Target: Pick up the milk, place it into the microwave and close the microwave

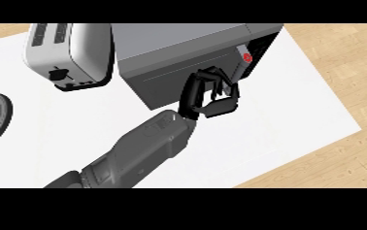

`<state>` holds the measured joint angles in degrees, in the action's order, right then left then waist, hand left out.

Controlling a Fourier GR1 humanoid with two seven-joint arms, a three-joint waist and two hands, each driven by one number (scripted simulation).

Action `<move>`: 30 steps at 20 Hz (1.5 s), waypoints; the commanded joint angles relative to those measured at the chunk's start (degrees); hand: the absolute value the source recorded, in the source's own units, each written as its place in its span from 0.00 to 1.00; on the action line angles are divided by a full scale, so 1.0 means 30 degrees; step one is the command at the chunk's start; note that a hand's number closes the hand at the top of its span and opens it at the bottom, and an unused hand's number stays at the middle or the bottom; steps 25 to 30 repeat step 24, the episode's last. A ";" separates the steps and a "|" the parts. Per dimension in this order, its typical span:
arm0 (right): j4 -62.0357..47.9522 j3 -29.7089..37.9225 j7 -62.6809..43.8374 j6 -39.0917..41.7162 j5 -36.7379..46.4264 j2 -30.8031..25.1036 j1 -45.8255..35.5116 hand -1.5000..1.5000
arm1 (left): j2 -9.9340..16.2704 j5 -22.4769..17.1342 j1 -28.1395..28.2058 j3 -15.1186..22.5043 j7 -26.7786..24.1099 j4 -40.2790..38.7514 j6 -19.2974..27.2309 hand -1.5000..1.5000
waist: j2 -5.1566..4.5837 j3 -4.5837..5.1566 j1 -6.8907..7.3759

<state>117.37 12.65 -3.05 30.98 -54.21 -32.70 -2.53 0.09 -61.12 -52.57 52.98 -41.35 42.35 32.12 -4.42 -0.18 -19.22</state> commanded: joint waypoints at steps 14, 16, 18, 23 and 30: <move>0.0501 0.0697 -0.0487 0.0578 -0.2054 -0.1153 -0.0001 0.00 | -0.0033 -0.1369 -0.1055 0.0304 0.1902 -0.3620 0.2394 1.00 | 0.0141 0.0046 0.1125; 0.0825 0.0610 -0.0611 0.0394 -0.2398 -0.1102 0.0300 0.00 | -0.0034 -0.2020 -0.0702 0.0268 0.2183 -0.3336 0.2124 1.00 | 0.0233 0.0089 0.1327; 0.0726 0.0962 -0.0670 0.0285 -0.2575 -0.1292 0.0371 0.00 | -0.0034 -0.2024 -0.0683 0.0450 0.1983 -0.3641 0.1957 1.00 | 0.0144 0.0090 0.1543; 0.1518 0.1086 -0.0919 0.0089 -0.2996 -0.1388 0.1019 0.00 | -0.0034 -0.2485 -0.0438 0.0758 0.1550 -0.3596 0.1568 0.00 | 0.0271 0.0121 0.1681; 0.1276 0.1362 -0.0994 0.0092 -0.2961 -0.1561 0.1109 0.00 | -0.0034 -0.2542 -0.0545 0.0881 0.1657 -0.3674 0.1353 0.00 | 0.0250 0.0098 0.1803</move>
